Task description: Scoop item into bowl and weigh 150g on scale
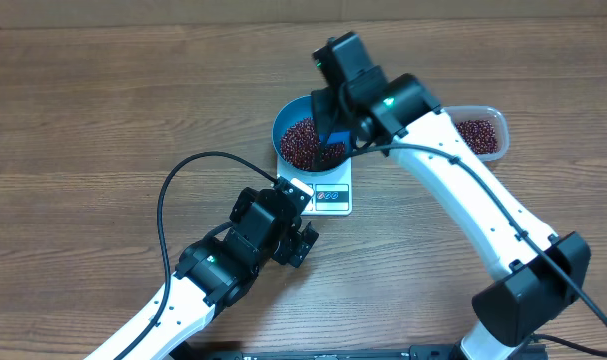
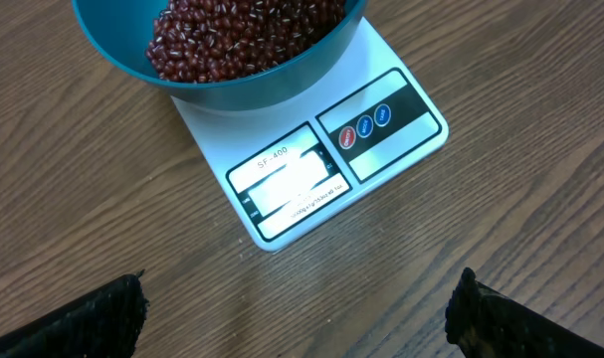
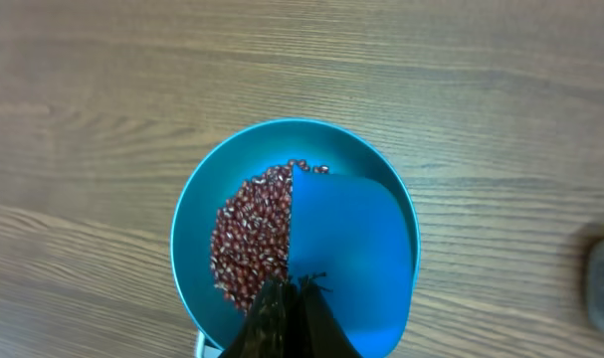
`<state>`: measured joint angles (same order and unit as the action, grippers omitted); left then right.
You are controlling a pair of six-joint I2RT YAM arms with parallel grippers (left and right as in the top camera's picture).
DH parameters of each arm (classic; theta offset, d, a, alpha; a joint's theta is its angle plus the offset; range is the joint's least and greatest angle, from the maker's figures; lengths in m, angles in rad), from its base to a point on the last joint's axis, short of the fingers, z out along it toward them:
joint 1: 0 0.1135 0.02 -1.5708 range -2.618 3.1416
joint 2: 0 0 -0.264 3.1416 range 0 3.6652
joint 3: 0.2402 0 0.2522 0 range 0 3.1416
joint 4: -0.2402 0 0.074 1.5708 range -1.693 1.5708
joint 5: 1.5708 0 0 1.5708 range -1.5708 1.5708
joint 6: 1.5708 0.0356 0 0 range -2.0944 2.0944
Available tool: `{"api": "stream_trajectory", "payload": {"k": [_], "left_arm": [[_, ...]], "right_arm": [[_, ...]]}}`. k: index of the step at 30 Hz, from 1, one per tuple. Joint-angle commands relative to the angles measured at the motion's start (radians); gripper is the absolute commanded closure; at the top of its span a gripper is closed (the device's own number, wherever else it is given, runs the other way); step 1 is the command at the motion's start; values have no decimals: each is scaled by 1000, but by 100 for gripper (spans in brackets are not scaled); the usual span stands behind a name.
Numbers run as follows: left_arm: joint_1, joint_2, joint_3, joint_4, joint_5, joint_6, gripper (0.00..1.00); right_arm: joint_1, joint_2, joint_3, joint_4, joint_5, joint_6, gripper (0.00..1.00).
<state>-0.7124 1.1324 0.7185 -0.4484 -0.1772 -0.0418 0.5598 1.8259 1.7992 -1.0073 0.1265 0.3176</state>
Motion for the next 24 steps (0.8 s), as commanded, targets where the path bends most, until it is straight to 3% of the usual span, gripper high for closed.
{"api": "stream_trajectory", "payload": {"k": [1, 15, 24], "left_arm": [[5, -7, -12, 3, -13, 20, 0], [5, -7, -12, 3, -14, 20, 1], [5, -7, -12, 3, -14, 20, 0]], "right_arm": [[-80, -42, 35, 17, -134, 76, 96], [-140, -46, 35, 10, -218, 11, 96], [-130, -45, 26, -39, -227, -189, 96]]}}
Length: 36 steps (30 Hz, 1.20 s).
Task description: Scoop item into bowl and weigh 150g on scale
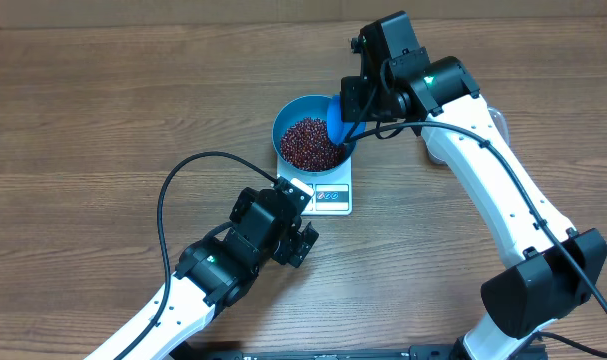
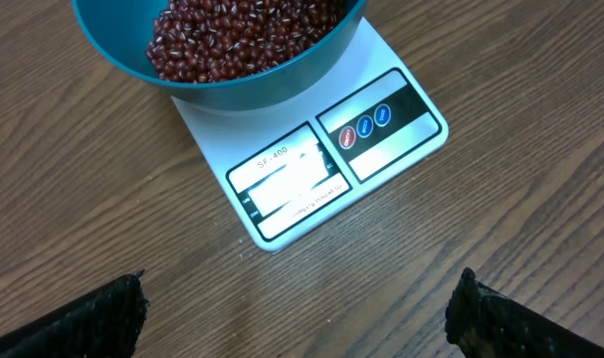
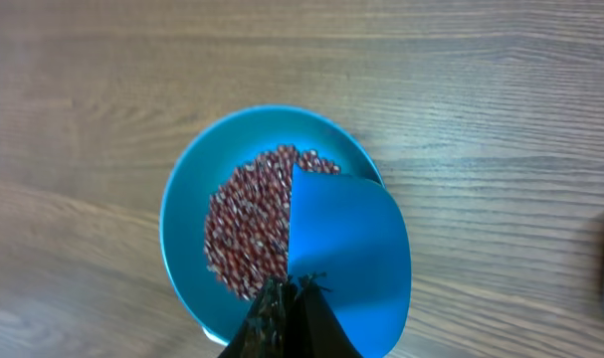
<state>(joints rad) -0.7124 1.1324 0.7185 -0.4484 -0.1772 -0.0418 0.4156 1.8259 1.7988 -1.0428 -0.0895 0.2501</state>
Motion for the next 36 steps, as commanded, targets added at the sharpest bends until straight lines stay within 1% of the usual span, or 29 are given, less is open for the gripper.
{"api": "stream_trajectory", "payload": {"k": [1, 5, 9, 16, 21, 30, 36], "left_arm": [[5, -7, -12, 3, -14, 19, 0], [5, -7, -12, 3, -14, 19, 1], [5, -7, -12, 3, -14, 20, 0], [5, -7, -12, 3, -14, 19, 0], [5, -7, -12, 3, -13, 19, 0], [5, -7, -12, 3, -14, 20, 1], [5, -7, -12, 3, -14, 20, 0]], "right_arm": [[21, -45, 19, -2, -21, -166, 96], [58, -45, -11, 17, -24, -273, 96], [92, -40, -29, 55, -16, -312, 96], [155, -3, -92, 155, 128, -307, 96], [161, 18, -92, 179, 222, -309, 96], [163, 113, -92, 177, 231, -311, 96], [175, 120, -92, 178, 227, -311, 96]]}}
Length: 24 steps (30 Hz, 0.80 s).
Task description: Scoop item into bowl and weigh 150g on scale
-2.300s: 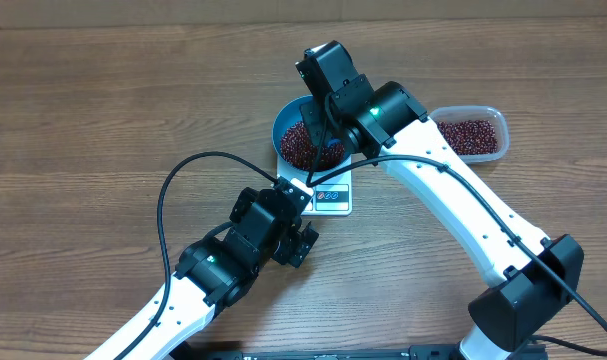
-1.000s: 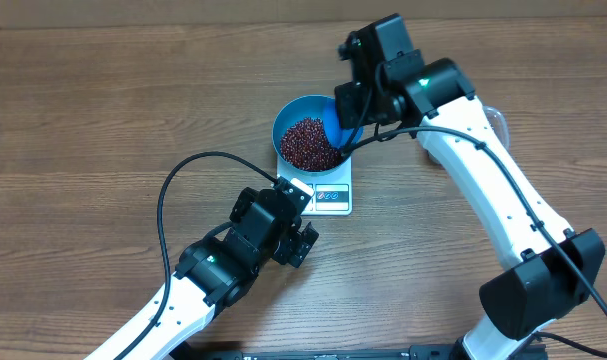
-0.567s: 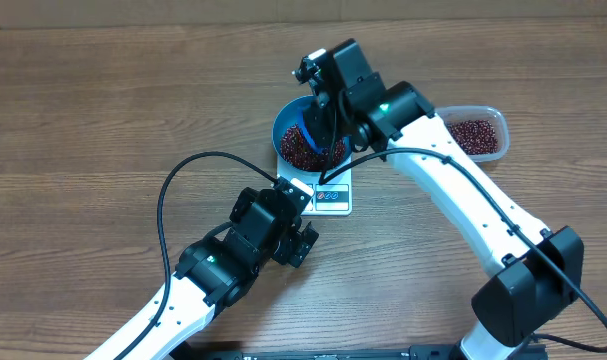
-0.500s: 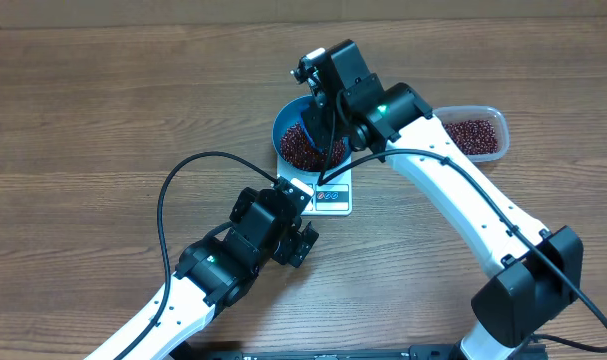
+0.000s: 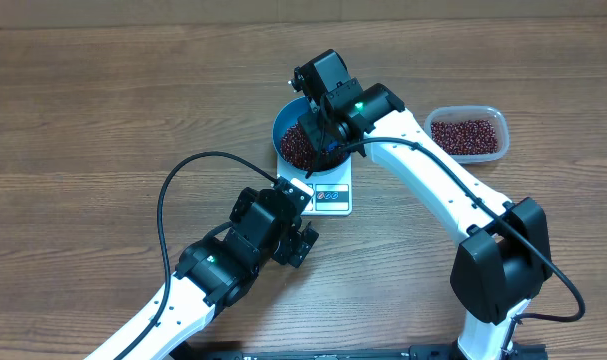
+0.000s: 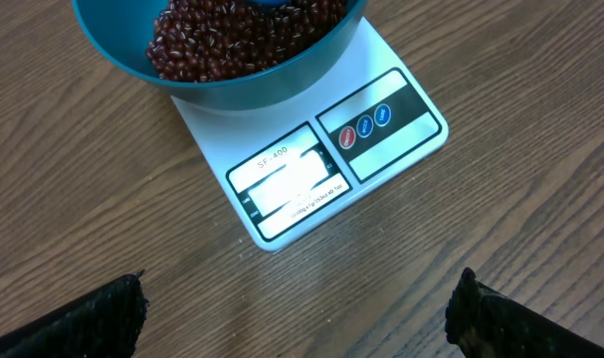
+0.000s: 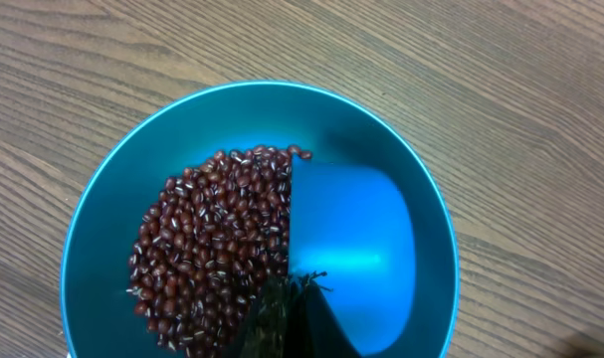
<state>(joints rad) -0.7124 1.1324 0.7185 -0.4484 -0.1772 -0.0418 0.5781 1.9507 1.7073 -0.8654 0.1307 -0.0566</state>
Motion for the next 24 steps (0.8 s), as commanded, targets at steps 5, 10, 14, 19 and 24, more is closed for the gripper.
{"api": "stream_trajectory", "payload": {"k": [5, 10, 14, 19, 24], "left_arm": [[5, -7, -12, 3, -14, 20, 1], [5, -7, -12, 3, -14, 19, 0], [5, -7, -12, 3, -14, 19, 0], [5, -7, -12, 3, -14, 19, 0], [5, -7, -12, 3, -14, 19, 0]], "right_arm": [[12, -14, 3, -6, -49, 7, 96], [10, -66, 6, 12, -129, 29, 96], [2, -94, 10, 13, -129, 43, 96], [-27, -110, 10, 6, -130, 111, 96], [-70, -130, 10, 0, -173, 189, 96]]}}
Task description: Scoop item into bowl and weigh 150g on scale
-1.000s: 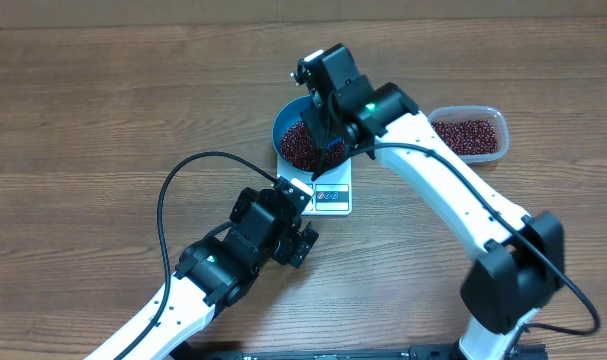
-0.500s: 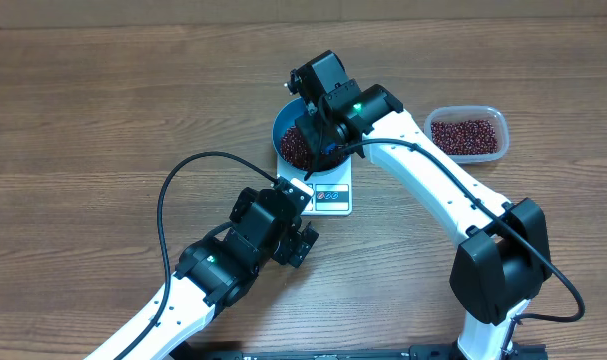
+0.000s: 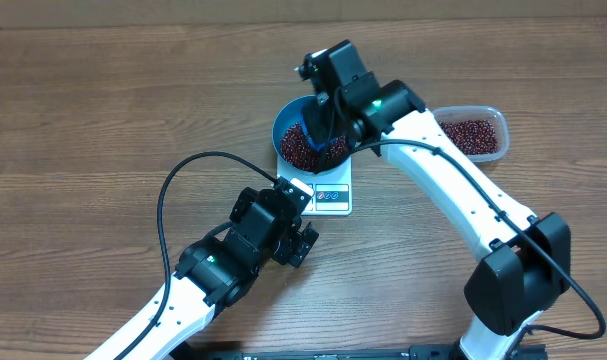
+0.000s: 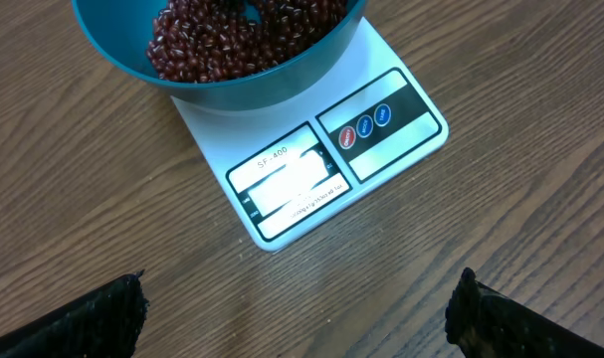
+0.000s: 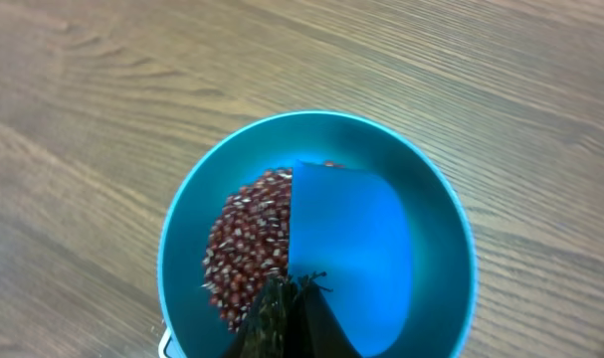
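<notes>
A teal bowl (image 3: 287,120) holding red beans (image 3: 301,145) stands on a white digital scale (image 3: 328,195). My right gripper (image 5: 290,298) is shut on a blue scoop (image 5: 346,249), held above the bowl (image 5: 192,219); the scoop (image 3: 330,143) covers the bowl's right half. The beans (image 5: 247,239) show left of it. My left gripper (image 4: 297,313) hangs open over bare table in front of the scale (image 4: 311,164); its fingertips (image 4: 102,313) are wide apart. The scale's display is washed out by glare.
A clear tub of red beans (image 3: 473,135) sits at the right of the table, beyond my right arm. A black cable (image 3: 183,190) loops from the left arm over the wood.
My right gripper, with the scoop, has risen from low in the bowl to higher above it. The left arm has not moved.
My right gripper held the blue scoop over the bowl on the scale. Then it stood off the bowl's right rim, towards the tub. Later it was down inside the bowl at the beans, and now it is higher above the bowl. The left gripper stayed open throughout.
</notes>
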`<state>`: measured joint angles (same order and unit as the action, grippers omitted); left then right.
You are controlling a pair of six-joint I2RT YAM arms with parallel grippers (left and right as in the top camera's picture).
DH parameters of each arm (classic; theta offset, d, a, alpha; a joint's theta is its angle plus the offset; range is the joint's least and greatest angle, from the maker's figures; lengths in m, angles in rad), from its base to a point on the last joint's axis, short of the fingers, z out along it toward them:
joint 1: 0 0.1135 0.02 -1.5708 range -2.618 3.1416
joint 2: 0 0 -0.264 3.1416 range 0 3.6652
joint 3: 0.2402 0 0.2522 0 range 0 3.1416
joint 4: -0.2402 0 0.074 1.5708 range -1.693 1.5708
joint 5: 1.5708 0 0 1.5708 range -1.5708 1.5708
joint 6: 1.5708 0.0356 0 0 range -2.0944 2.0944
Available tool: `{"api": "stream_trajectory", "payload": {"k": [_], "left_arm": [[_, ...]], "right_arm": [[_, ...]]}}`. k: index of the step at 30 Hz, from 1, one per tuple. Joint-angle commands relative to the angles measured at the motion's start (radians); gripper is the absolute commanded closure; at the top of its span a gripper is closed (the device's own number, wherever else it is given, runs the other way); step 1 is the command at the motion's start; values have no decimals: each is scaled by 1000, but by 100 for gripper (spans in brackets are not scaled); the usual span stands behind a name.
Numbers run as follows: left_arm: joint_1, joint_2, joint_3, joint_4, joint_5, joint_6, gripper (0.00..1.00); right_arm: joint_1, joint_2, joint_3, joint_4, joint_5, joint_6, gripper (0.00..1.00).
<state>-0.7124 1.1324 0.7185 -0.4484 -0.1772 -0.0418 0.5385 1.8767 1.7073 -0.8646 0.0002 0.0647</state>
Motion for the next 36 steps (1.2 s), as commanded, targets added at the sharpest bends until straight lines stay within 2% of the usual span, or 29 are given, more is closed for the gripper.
{"api": "stream_trajectory", "payload": {"k": [1, 5, 11, 29, 36], "left_arm": [[5, -7, -12, 3, -14, 19, 0], [5, -7, -12, 3, -14, 19, 1], [5, -7, -12, 3, -14, 20, 0], [5, -7, -12, 3, -14, 20, 0], [5, -7, -12, 3, -14, 19, 0]], "right_arm": [[-37, -60, 10, -3, -63, 68, 96], [-88, -98, 10, -4, -192, 93, 96], [-124, -141, 10, -8, -254, 93, 96], [-129, -186, 10, -63, -211, 93, 96], [-131, -204, 10, -64, -211, 150, 96]]}}
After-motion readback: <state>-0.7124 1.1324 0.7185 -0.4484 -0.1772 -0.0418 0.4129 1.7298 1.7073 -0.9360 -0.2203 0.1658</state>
